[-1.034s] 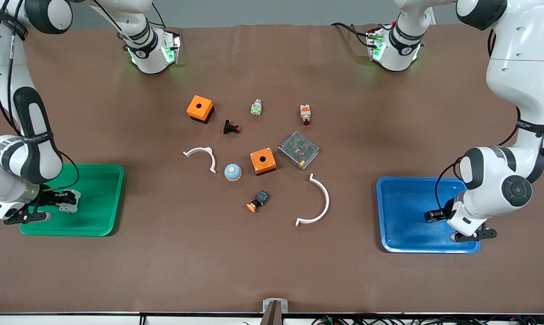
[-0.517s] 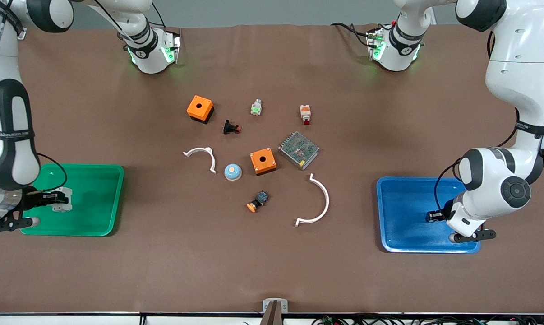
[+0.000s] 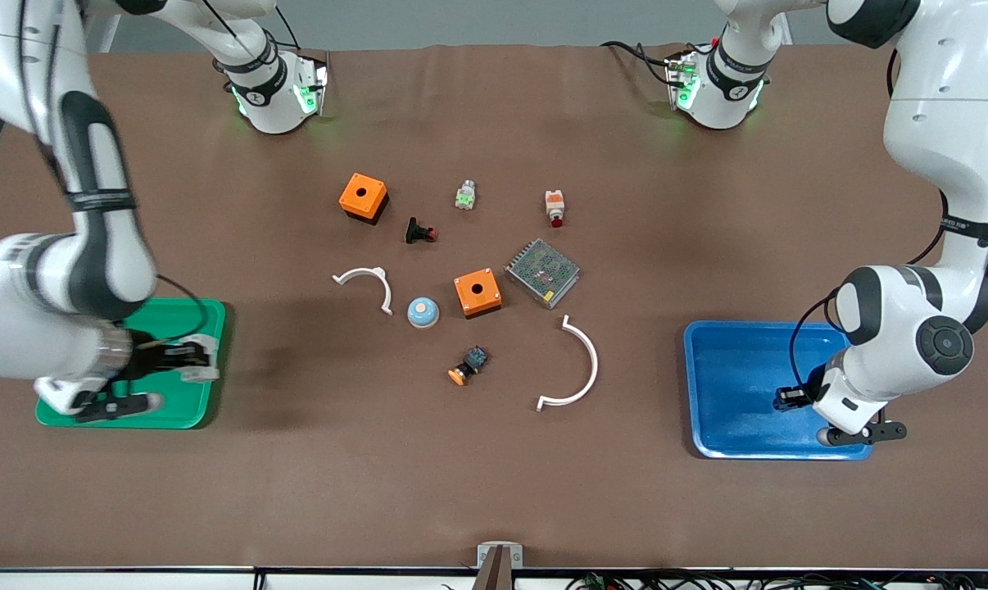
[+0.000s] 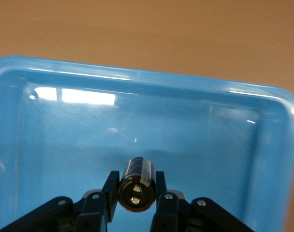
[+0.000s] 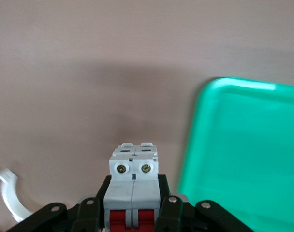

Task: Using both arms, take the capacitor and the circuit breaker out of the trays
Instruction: 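Carry the breaker and capacitor with both grippers toward the table middle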

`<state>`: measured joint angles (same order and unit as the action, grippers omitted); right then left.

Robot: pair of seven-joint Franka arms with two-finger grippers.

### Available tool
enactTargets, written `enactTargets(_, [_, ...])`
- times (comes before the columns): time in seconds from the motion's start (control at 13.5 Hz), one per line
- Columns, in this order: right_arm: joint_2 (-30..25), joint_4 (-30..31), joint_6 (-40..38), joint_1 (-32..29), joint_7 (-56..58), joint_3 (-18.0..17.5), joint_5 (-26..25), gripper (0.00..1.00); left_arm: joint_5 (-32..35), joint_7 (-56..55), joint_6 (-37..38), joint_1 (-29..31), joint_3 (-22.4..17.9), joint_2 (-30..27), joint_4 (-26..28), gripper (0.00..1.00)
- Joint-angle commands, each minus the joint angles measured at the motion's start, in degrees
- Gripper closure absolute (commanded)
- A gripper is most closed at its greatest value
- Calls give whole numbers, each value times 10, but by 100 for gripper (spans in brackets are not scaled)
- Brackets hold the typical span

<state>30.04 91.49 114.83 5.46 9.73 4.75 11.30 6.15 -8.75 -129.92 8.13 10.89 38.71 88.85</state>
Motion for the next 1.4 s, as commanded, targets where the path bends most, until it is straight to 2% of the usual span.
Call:
enactTargets(0.0, [-39,84,70,85,-124,8,10,99,11,-67,62,-56,0,-55,12,100])
enactTargets(0.22, [-33,126,163,157,-209,9,8,99,7,-213,75,-145,1,-57,8,100])
enactTargets(0.37, [-16,130,195,187,-251,9,7,99,9,-325,73,-202,0,-37,0,100])
enactTargets(0.59, [6,129,212,199,-286,10,5,99,11,-432,64,-288,-7,20,-66,100])
enactTargets(0.81, [33,126,236,200,-308,10,4,99,11,-482,0,-326,-8,61,-83,100])
enactTargets(1.03, [49,114,239,199,-308,15,-1,99,12,-482,-48,-346,-9,91,-83,99])
enactTargets(1.11, [50,108,239,197,-307,16,-9,84,12,-482,-52,-350,-10,95,-83,94])
enactTargets(1.18, [55,101,237,193,-307,17,-13,22,13,-481,-52,-351,-10,96,-83,80])
enactTargets(1.26, [56,99,236,195,-306,18,-13,0,13,-481,-52,-350,-10,96,-82,61])
enactTargets(1.33, [53,96,231,193,-306,18,-13,0,13,-481,-52,-350,-10,95,-82,32])
